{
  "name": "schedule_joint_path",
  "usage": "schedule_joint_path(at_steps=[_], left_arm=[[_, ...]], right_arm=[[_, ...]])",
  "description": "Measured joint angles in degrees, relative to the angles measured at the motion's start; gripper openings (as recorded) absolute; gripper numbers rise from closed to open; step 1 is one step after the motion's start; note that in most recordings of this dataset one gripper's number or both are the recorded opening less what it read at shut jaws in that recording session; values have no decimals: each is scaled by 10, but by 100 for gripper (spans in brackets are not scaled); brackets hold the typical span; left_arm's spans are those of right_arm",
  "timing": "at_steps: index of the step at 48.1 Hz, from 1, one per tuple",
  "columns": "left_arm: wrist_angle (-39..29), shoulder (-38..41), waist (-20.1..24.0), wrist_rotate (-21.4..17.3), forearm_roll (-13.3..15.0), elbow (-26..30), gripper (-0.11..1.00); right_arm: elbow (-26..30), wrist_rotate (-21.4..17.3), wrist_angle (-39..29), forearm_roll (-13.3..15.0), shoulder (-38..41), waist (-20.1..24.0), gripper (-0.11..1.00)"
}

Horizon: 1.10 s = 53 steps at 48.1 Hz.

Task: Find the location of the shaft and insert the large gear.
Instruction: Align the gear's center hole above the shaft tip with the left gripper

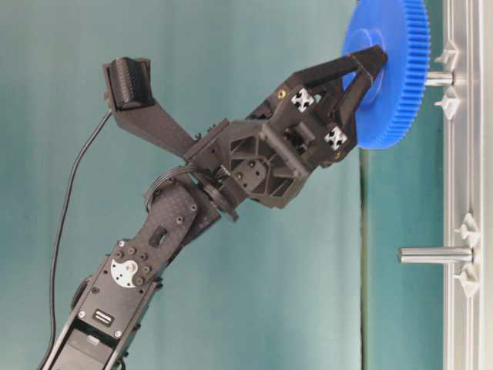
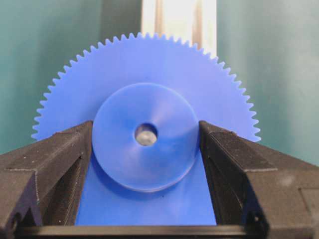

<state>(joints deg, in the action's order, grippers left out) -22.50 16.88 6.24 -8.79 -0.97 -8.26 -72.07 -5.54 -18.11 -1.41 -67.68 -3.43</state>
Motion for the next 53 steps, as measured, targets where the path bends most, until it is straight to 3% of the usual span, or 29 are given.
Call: schedule_joint_path(at_steps=[17, 38, 53], left_arm=[[-16, 0, 24, 4, 0, 17, 71], [-31, 0, 24, 12, -1, 23, 71], [-39, 14, 24, 13, -1, 58, 71]], right_arm=[[0, 0, 1, 0, 0, -1, 5], [0, 0, 3, 0, 0, -1, 5], [-1, 0, 3, 0, 0, 0, 5]])
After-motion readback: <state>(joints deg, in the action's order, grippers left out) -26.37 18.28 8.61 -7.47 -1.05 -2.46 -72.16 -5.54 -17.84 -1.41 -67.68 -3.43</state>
